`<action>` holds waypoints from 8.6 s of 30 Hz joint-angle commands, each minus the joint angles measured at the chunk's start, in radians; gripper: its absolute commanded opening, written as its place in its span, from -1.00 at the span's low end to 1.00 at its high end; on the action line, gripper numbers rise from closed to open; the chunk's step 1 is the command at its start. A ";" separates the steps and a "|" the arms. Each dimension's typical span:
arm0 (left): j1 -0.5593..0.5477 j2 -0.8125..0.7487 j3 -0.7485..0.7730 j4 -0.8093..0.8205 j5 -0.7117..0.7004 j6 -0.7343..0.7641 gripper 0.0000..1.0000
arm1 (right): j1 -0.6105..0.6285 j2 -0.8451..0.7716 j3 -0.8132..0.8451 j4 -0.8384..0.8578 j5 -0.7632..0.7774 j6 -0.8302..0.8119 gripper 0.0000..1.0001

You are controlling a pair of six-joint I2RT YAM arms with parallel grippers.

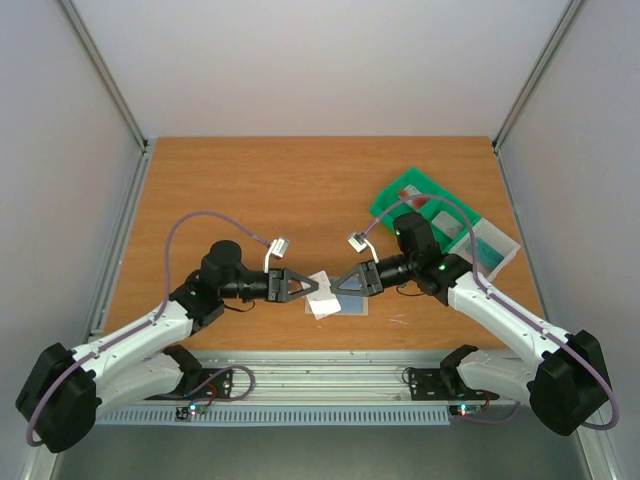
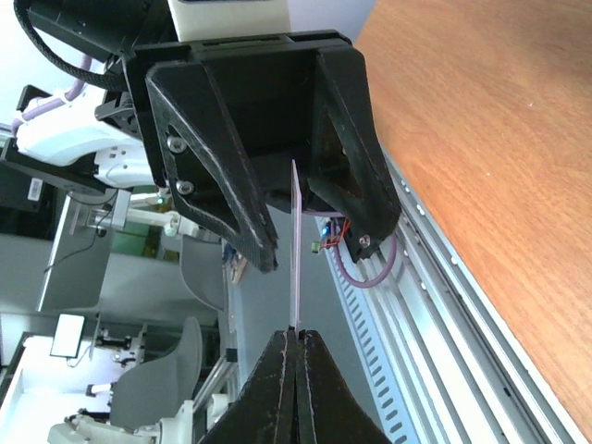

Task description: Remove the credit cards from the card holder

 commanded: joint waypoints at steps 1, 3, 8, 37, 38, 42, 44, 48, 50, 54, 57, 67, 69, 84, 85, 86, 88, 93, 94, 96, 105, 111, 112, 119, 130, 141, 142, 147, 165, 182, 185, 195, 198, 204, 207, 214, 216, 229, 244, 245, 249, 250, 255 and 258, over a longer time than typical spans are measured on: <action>0.023 -0.023 -0.014 0.148 0.055 -0.061 -0.18 | 0.008 -0.014 0.002 0.024 -0.040 0.020 -0.98; 0.038 -0.019 -0.011 0.164 0.071 -0.083 -0.20 | 0.009 -0.007 0.003 0.026 -0.041 0.016 -0.98; 0.076 -0.009 -0.021 0.176 0.088 -0.104 -0.36 | 0.009 0.010 -0.001 0.032 -0.040 0.015 -0.98; 0.083 0.039 0.006 0.187 -0.270 -0.182 -0.99 | 0.008 -0.051 -0.068 0.234 0.272 0.424 0.20; 0.084 0.035 0.007 0.193 -0.304 -0.185 -0.99 | 0.007 -0.052 -0.080 0.285 0.276 0.466 0.26; 0.084 0.018 0.014 0.208 -0.437 -0.217 -0.99 | 0.008 -0.056 -0.111 0.374 0.349 0.583 0.32; 0.084 0.011 0.020 0.223 -0.483 -0.237 -0.99 | 0.008 -0.059 -0.128 0.410 0.390 0.614 0.33; 0.083 0.000 0.036 0.238 -0.563 -0.230 -0.99 | 0.009 -0.022 -0.129 0.496 0.399 0.623 0.33; 0.083 -0.002 0.036 0.234 -0.609 -0.221 -0.99 | 0.009 0.009 -0.140 0.602 0.386 0.673 0.33; 0.083 0.015 0.015 0.310 -0.649 -0.249 -0.99 | 0.012 0.066 -0.148 0.735 0.393 0.752 0.33; 0.083 0.037 0.013 0.364 -0.656 -0.283 -0.99 | 0.017 0.099 -0.130 0.757 0.409 0.753 0.26; 0.082 0.062 0.017 0.417 -0.683 -0.332 -0.99 | 0.049 0.202 -0.111 0.884 0.435 0.786 -0.41; 0.082 0.065 0.018 0.418 -0.684 -0.332 -0.99 | 0.053 0.205 -0.117 0.894 0.442 0.787 -0.48; 0.082 0.058 -0.017 0.437 -0.679 -0.331 -0.95 | 0.059 0.169 -0.124 0.859 0.448 0.737 -0.98; 0.082 0.053 -0.018 0.432 -0.673 -0.324 -0.86 | 0.060 0.159 -0.126 0.840 0.447 0.721 -0.98; 0.081 0.045 -0.020 0.420 -0.670 -0.319 -0.77 | 0.060 0.147 -0.128 0.818 0.448 0.704 -0.98; 0.082 0.021 -0.027 0.387 -0.677 -0.312 -0.52 | 0.060 0.115 -0.129 0.759 0.453 0.666 -0.97; 0.083 -0.079 -0.013 0.187 -0.695 -0.265 0.47 | 0.047 0.060 -0.105 0.589 0.437 0.557 -0.98; 0.082 -0.101 0.015 0.095 -0.698 -0.239 0.62 | 0.044 0.053 -0.089 0.537 0.433 0.522 -0.98; 0.082 -0.132 0.085 -0.111 -0.696 -0.152 0.81 | 0.039 0.040 -0.034 0.379 0.431 0.434 -0.97; 0.082 -0.180 0.194 -0.504 -0.689 0.077 0.99 | -0.043 0.036 0.108 -0.082 0.503 0.177 -0.98; 0.082 -0.184 0.177 -0.554 -0.646 0.169 0.99 | -0.211 0.044 0.140 -0.224 0.485 0.091 -0.98; 0.082 -0.187 0.176 -0.566 -0.645 0.192 0.99 | -0.243 0.048 0.146 -0.250 0.481 0.081 -0.98; 0.082 -0.217 0.173 -0.631 -0.647 0.281 0.99 | -0.432 0.135 0.285 -0.492 0.602 -0.044 -0.98; 0.082 -0.207 0.181 -0.687 -0.636 0.338 0.99 | -0.684 0.230 0.433 -0.670 0.746 -0.113 -0.98; 0.082 -0.187 0.159 -0.666 -0.580 0.319 0.99 | -0.747 0.315 0.408 -0.631 0.817 -0.102 -0.98; 0.082 -0.190 0.155 -0.666 -0.581 0.315 0.99 | -0.750 0.333 0.414 -0.623 0.813 -0.102 -0.97; 0.082 -0.208 0.141 -0.665 -0.580 0.303 0.99 | -0.764 0.385 0.436 -0.562 0.800 -0.098 -0.98; 0.082 -0.205 0.114 -0.649 -0.567 0.272 0.99 | -0.808 0.575 0.562 -0.494 0.682 -0.109 -0.98; 0.083 -0.211 0.110 -0.652 -0.565 0.271 0.99 | -0.823 0.696 0.638 -0.513 0.701 -0.142 -0.96; 0.082 -0.211 0.117 -0.660 -0.565 0.272 0.99 | -0.823 0.715 0.658 -0.531 0.733 -0.154 -0.94; 0.082 -0.199 0.118 -0.669 -0.549 0.267 0.99 | -0.825 0.747 0.664 -0.534 0.784 -0.138 -0.82; 0.082 -0.213 0.115 -0.674 -0.553 0.265 0.99 | -0.824 0.760 0.676 -0.544 0.799 -0.130 -0.79; 0.082 -0.234 0.111 -0.687 -0.556 0.255 0.99 | -0.824 0.774 0.676 -0.556 0.824 -0.112 -0.76; 0.082 -0.238 0.101 -0.683 -0.554 0.250 0.99 | -0.823 0.778 0.682 -0.573 0.860 -0.095 -0.74; 0.082 -0.240 0.098 -0.671 -0.551 0.242 0.99 | -0.823 0.785 0.705 -0.609 0.924 -0.064 -0.72; 0.082 -0.240 0.097 -0.672 -0.557 0.242 0.99 | -0.823 0.790 0.718 -0.626 0.940 -0.062 -0.71; 0.082 -0.195 0.142 -0.764 -0.610 0.306 0.99 | -0.775 0.757 0.773 -0.729 1.006 0.059 -0.58; 0.083 -0.016 0.130 -0.672 -0.480 0.293 0.82 | -0.495 0.514 0.742 -0.809 1.035 0.037 -0.48; 0.082 -0.001 0.132 -0.662 -0.460 0.290 0.79 | -0.474 0.490 0.733 -0.812 1.035 0.031 -0.48; 0.082 0.056 0.153 -0.651 -0.400 0.287 0.73 | -0.406 0.382 0.670 -0.785 0.955 0.000 -0.46; 0.082 0.065 0.154 -0.646 -0.397 0.287 0.73 | -0.388 0.356 0.655 -0.779 0.930 -0.011 -0.46; 0.081 0.126 0.126 -0.548 -0.340 0.247 0.63 | -0.260 0.264 0.566 -0.733 0.860 -0.011 -0.45; 0.078 0.196 0.119 -0.463 -0.296 0.212 0.45 | -0.205 0.224 0.463 -0.645 0.786 0.018 -0.44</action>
